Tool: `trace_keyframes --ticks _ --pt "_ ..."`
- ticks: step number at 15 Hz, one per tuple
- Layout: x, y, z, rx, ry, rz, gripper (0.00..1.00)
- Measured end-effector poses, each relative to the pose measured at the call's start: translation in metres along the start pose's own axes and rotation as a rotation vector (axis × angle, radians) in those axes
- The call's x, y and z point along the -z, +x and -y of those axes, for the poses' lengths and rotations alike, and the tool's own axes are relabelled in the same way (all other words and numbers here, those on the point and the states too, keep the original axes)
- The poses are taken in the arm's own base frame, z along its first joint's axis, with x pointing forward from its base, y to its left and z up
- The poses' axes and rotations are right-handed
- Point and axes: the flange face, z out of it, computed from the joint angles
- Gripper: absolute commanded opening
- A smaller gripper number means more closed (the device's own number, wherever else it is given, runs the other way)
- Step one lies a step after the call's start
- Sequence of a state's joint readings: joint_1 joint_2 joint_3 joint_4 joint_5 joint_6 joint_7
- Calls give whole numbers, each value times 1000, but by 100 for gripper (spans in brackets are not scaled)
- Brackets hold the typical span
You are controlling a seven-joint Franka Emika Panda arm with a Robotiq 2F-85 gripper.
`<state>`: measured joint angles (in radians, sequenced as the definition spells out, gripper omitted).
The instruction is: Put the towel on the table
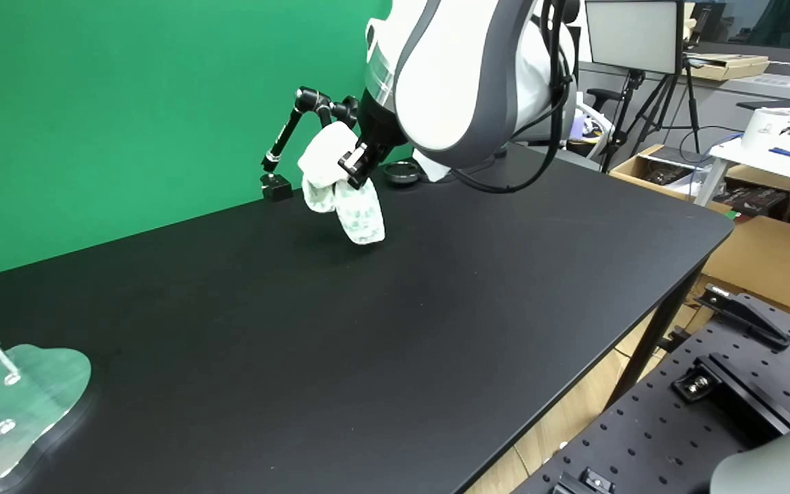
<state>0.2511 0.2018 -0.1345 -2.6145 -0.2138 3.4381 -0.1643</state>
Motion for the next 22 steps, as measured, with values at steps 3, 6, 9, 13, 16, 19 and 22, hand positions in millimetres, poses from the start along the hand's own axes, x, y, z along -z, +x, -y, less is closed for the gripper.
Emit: trace_keyframes --ticks 3,6,9,13,16,19,22 --pt "-3 -1 5 6 6 1 0" --pt "-3 -3 2 -7 -4 9 0" --pt "-1 -17 -13 -60 -30 92 0" --pt "8 -61 -48 -168 -58 258 0" --pt "12 -92 -72 -233 -85 339 0" --pt "15 -103 -83 -273 -104 374 26" --pt "15 -106 -82 -302 -103 407 40"
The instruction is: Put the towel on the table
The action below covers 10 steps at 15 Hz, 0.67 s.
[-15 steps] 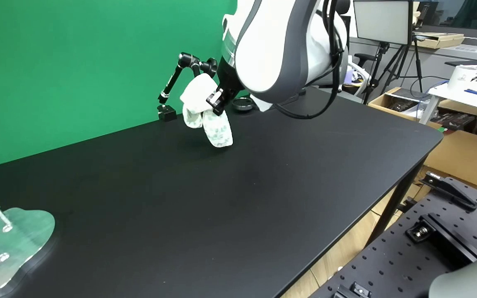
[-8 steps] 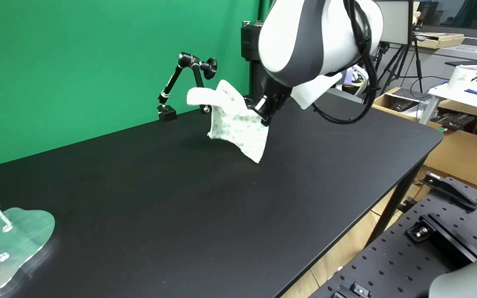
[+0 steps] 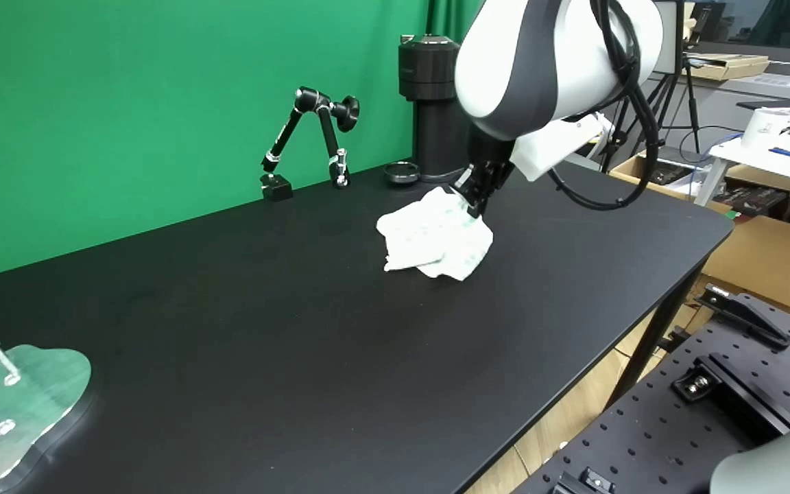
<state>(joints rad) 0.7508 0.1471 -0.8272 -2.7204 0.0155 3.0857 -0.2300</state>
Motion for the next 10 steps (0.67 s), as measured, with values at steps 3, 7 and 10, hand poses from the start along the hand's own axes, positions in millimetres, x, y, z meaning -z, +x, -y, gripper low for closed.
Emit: trace_keyframes --ticks 3,7,10 --pt "-1 -1 4 -25 8 52 60" --pt "-4 -4 7 -34 9 147 88" --pt "-3 -6 7 -32 -10 219 100"
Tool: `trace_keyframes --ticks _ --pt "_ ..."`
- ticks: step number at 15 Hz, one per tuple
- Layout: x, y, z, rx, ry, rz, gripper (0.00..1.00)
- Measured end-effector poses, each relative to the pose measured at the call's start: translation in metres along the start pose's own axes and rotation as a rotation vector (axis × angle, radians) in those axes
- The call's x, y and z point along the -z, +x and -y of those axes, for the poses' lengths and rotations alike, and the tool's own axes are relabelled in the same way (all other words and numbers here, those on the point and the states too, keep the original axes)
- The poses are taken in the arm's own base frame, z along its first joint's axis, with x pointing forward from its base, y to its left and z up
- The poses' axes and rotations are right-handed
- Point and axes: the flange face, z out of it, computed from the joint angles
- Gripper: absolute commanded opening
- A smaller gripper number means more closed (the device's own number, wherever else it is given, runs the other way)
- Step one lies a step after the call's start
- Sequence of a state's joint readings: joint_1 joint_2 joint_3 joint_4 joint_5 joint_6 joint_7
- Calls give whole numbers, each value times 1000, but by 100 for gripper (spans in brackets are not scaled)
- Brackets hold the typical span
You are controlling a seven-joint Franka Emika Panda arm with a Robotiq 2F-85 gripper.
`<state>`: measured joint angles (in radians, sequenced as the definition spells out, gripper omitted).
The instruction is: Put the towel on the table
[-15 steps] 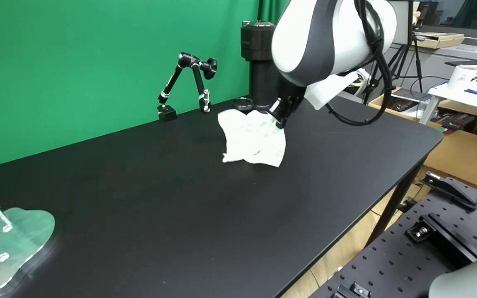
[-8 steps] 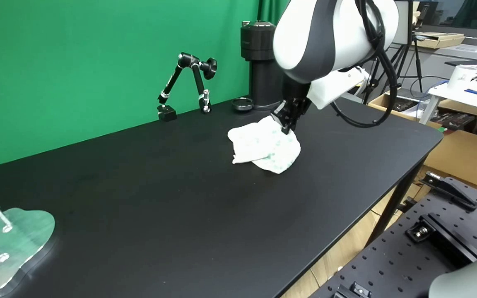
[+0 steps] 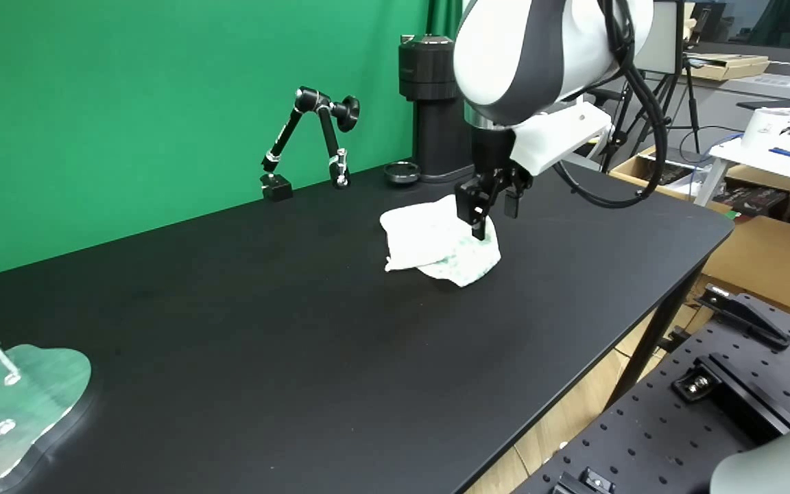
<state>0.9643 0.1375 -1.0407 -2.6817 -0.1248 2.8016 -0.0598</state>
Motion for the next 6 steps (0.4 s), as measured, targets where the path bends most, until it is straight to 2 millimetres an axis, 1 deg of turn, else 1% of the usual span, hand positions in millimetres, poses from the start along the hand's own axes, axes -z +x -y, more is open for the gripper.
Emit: trace_keyframes --ticks 6 --pt "11 1 -4 -1 -75 97 100"
